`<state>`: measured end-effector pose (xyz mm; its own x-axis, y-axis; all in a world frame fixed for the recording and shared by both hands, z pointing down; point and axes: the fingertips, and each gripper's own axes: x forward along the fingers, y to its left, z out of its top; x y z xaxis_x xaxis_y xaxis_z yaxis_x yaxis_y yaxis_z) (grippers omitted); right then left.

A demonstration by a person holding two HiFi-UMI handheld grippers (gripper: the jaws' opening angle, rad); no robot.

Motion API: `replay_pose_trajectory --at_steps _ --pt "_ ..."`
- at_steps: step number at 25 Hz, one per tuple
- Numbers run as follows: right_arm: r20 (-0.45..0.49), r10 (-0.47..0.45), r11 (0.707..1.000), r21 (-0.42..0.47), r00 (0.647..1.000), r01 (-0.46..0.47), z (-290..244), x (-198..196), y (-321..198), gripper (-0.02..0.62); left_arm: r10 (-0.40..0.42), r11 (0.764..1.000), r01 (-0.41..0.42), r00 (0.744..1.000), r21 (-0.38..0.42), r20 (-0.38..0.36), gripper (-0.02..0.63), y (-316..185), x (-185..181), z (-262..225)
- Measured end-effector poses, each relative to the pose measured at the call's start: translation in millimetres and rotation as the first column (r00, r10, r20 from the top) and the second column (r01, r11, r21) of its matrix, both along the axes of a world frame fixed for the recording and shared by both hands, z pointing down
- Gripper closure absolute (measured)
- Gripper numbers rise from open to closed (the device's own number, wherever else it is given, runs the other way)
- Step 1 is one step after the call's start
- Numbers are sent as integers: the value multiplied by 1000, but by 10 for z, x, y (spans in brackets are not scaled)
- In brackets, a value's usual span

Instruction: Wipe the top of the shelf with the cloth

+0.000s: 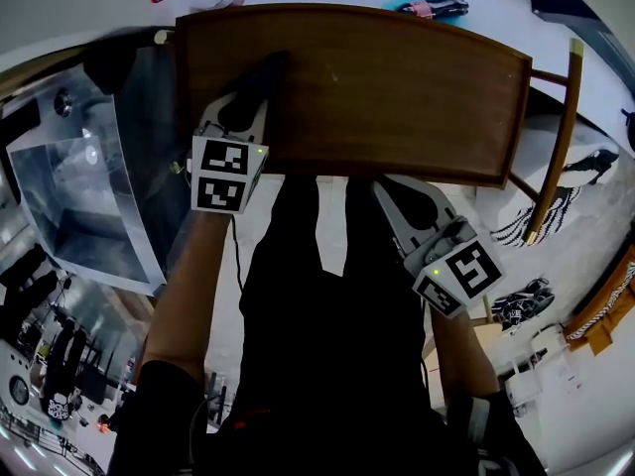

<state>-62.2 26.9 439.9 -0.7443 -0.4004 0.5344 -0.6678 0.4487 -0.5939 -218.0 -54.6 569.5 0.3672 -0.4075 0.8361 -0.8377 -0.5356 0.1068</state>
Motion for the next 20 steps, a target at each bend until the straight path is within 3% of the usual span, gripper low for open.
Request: replay_pose_trajectory --at_steps 20 --pt "13 171 985 2 985 -171 47 1070 61 591 176 984 -176 984 -10 -22 549 -130 1350 69"
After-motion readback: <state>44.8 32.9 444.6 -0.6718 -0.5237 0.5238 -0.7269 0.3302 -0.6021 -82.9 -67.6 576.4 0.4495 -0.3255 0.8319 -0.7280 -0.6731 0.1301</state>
